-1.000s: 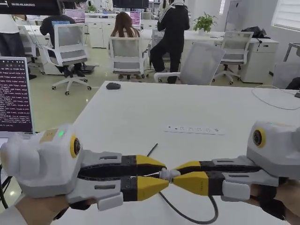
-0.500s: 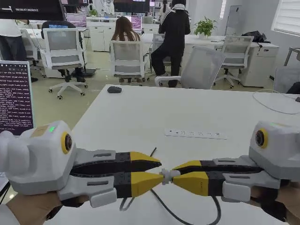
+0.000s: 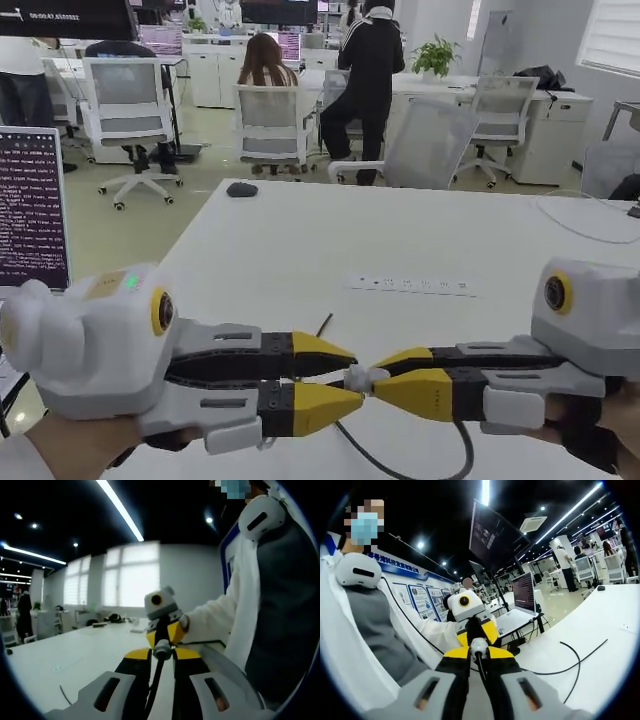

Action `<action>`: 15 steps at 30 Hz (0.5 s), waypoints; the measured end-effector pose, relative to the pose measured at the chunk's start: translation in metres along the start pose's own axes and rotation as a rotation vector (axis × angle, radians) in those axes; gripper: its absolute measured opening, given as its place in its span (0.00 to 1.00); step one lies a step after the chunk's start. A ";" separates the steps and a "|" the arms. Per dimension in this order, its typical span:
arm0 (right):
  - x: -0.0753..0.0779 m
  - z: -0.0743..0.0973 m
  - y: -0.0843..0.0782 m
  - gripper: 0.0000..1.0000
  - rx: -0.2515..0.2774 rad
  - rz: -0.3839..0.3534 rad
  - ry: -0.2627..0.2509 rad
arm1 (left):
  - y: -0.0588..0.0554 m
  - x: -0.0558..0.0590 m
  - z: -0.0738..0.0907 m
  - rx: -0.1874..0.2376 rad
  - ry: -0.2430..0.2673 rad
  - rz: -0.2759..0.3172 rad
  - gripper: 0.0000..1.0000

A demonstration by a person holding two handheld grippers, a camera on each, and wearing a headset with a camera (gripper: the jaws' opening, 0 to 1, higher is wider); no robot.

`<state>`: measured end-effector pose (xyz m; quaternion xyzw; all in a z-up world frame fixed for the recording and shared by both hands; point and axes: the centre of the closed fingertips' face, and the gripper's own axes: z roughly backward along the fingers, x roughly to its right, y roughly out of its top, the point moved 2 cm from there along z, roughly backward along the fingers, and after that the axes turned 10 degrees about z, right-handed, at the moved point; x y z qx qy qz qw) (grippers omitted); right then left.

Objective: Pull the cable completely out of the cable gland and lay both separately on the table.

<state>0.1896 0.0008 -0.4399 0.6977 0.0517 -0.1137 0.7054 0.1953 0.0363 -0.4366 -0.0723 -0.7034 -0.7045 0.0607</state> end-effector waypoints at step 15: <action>-0.007 -0.002 0.008 0.08 0.018 0.152 0.002 | 0.005 0.000 -0.001 -0.015 -0.061 0.243 0.13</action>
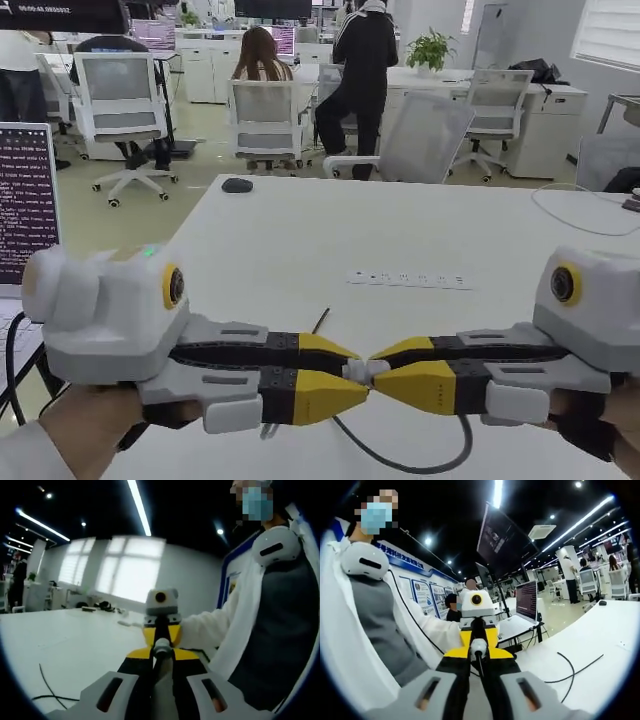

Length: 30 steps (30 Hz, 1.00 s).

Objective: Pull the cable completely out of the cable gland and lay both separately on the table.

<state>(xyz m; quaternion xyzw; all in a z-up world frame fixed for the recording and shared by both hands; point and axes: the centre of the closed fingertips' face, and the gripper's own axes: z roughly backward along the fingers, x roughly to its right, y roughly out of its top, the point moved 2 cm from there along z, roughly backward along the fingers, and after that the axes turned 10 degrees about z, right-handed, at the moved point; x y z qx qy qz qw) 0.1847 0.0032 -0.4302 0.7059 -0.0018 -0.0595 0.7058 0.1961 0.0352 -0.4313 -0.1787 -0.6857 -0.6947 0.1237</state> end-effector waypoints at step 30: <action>0.018 0.013 0.002 0.35 0.075 -0.141 -0.041 | 0.004 -0.005 0.004 0.051 0.032 -0.219 0.15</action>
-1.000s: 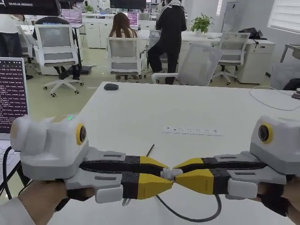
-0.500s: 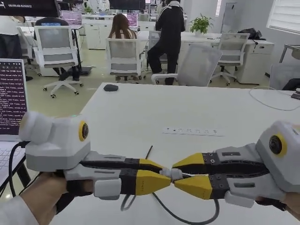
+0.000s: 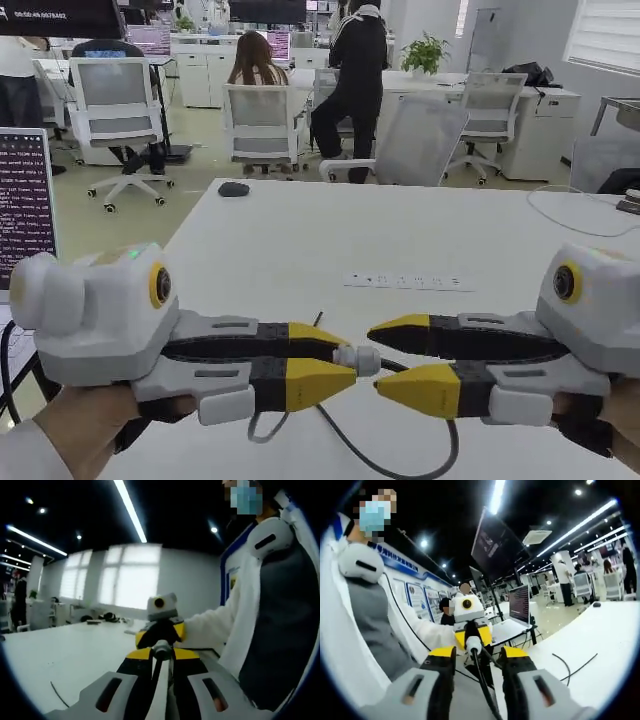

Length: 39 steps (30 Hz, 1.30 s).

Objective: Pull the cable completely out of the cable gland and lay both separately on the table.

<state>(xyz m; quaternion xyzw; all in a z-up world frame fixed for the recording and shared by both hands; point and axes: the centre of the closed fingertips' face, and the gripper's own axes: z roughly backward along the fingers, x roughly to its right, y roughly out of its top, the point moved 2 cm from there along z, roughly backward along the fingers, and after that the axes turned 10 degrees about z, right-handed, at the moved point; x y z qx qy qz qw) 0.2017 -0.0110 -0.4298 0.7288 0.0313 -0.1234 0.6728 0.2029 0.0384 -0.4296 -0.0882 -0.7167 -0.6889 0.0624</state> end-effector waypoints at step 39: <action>0.000 -0.014 -0.014 0.10 -0.055 0.167 0.021 | -0.008 -0.011 0.000 -0.075 -0.003 0.159 0.15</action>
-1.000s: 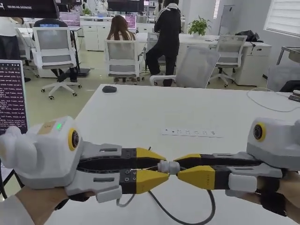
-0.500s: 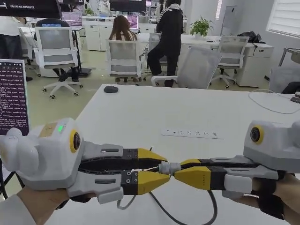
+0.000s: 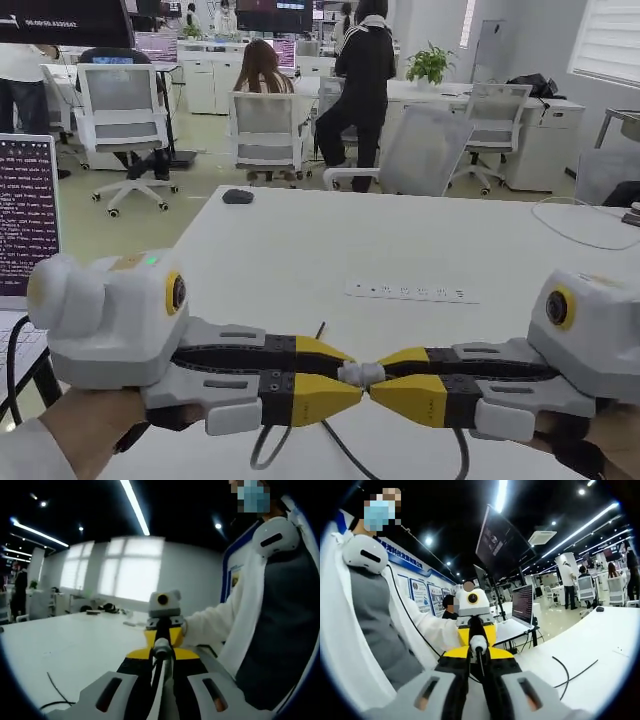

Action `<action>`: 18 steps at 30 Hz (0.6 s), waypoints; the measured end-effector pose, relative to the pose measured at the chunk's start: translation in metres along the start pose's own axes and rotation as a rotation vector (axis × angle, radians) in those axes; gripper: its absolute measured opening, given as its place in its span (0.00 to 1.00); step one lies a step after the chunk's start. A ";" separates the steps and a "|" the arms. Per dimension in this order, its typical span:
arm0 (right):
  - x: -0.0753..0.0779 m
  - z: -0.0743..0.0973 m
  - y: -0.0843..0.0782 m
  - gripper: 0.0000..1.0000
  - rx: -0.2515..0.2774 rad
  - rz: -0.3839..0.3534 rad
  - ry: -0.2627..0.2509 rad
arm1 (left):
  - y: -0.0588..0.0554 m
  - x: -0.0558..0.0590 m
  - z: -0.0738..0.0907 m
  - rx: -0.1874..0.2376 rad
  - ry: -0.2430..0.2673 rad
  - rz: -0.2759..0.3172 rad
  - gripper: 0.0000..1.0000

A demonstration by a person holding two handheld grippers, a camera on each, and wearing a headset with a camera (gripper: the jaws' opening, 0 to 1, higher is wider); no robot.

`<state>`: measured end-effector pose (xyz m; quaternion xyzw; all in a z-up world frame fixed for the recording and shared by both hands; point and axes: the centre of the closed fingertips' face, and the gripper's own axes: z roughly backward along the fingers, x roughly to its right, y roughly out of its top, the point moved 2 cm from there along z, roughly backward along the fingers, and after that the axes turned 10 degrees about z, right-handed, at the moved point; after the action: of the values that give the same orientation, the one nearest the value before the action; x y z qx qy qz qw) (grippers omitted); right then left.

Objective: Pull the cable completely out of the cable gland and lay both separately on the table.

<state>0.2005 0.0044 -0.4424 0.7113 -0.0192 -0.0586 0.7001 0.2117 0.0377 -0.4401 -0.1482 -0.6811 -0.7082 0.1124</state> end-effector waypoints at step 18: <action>-0.005 -0.001 -0.002 0.10 -0.012 -0.044 0.024 | -0.003 0.008 -0.002 -0.067 -0.012 -0.147 0.15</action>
<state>0.1951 0.0061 -0.4445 0.7082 0.0050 -0.0654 0.7030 0.2034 0.0364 -0.4397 -0.1056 -0.6668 -0.7360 0.0510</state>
